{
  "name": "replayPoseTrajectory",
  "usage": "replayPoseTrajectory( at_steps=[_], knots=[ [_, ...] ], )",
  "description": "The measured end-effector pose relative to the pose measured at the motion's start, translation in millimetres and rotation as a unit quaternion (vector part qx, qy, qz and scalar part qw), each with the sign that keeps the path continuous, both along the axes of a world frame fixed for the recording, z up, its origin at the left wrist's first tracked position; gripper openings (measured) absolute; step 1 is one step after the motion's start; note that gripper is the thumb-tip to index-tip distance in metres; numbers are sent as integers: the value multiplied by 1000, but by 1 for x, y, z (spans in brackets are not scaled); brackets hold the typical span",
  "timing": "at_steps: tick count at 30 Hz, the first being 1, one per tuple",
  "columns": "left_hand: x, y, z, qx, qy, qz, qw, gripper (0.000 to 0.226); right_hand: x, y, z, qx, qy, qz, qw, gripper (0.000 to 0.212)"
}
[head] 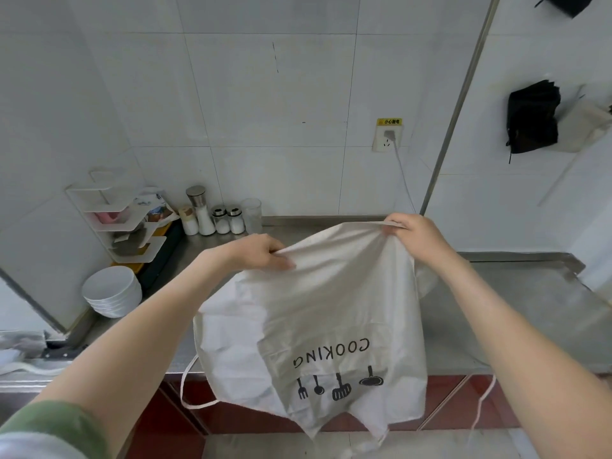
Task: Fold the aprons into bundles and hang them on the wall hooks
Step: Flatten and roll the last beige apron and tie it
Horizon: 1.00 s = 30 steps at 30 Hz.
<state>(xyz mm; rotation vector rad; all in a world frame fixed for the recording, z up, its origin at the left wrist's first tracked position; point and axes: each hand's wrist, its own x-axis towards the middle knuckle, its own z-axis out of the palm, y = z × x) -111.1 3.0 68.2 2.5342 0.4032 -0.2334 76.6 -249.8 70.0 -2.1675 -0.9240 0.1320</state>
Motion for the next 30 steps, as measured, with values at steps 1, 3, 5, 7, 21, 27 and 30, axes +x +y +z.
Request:
replayPoseTrajectory(
  at_steps=[1, 3, 5, 7, 21, 27, 30],
  knots=[
    [0, -1, -3, 30, 16, -6, 999, 41, 1, -2, -3, -5, 0, 2, 1000, 21],
    [3, -4, -7, 88, 5, 7, 996, 41, -1, -1, -9, 1, 17, 4, 1000, 29],
    [5, -10, -11, 95, -33, 49, 994, 47, -5, 1, -12, 45, 49, -8, 998, 28],
    [7, -16, -16, 79, -90, 82, 989, 50, -12, 0, -11, 87, 74, -12, 993, 20],
    [-5, -8, -14, 120, 37, 19, 992, 32, -5, -25, -23, -54, 31, -46, 997, 9],
    [2, -25, -33, 81, -143, 151, 975, 45, -5, -30, -31, -243, 0, 30, 969, 30],
    [2, -25, -29, 91, -165, 150, 971, 50, -7, -32, -25, -251, 14, 49, 967, 31]
  ],
)
